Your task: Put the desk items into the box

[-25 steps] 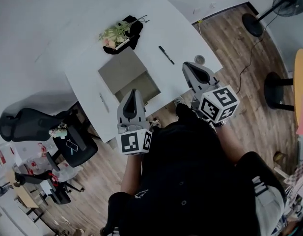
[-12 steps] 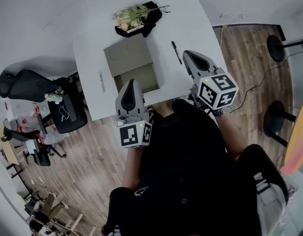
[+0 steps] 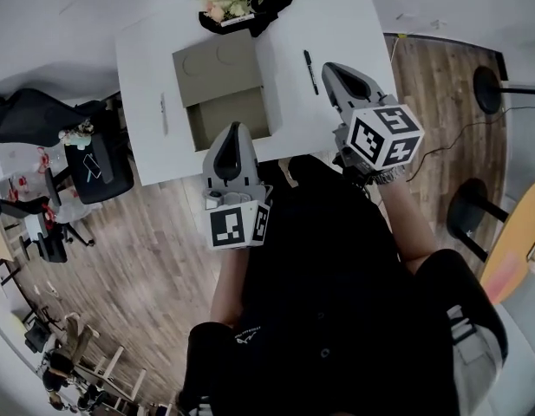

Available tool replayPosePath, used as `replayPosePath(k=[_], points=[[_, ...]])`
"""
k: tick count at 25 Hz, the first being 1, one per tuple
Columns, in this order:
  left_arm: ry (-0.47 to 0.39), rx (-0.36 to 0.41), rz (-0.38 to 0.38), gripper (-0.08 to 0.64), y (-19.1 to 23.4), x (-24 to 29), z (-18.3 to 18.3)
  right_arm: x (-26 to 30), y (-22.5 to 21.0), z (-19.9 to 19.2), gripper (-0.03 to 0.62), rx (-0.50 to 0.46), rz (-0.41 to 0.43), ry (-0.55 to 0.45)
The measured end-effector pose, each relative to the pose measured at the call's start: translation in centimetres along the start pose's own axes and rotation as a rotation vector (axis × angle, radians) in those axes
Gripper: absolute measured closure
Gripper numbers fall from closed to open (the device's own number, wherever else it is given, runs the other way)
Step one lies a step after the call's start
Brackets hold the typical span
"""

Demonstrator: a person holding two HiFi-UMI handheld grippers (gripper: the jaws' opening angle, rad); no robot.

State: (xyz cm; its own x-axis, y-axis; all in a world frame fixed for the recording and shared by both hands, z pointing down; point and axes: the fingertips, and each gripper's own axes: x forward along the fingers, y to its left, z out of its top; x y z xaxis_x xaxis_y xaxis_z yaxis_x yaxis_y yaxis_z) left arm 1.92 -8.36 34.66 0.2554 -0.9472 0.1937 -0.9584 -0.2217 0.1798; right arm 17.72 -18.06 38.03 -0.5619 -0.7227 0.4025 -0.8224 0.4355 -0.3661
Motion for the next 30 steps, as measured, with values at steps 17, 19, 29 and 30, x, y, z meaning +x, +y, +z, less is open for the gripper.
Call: replayPosePath(k=[17,19,29,30], points=[[0.081,-0.047,-0.223,0.552,-0.7,9.3,-3.8,7.4,-6.2,-6.7,0.594,0.003,-0.187,0.212],[0.099,-0.049,-0.252,0.552,-0.7,10.2,-4.3,8.2,-6.8,-7.8,0.594,0.015,-0.195,0.245],[0.176,-0.054,-0.330,0.552,0.8,13.5,-6.7,12.4,-10.0,-15.0,0.543,0.029,-0.252,0.441],[0.183,-0.057,-0.332,0.552,0.8,13.8,-6.9,12.6,-10.4,-15.6,0.535,0.030,-0.259,0.459]])
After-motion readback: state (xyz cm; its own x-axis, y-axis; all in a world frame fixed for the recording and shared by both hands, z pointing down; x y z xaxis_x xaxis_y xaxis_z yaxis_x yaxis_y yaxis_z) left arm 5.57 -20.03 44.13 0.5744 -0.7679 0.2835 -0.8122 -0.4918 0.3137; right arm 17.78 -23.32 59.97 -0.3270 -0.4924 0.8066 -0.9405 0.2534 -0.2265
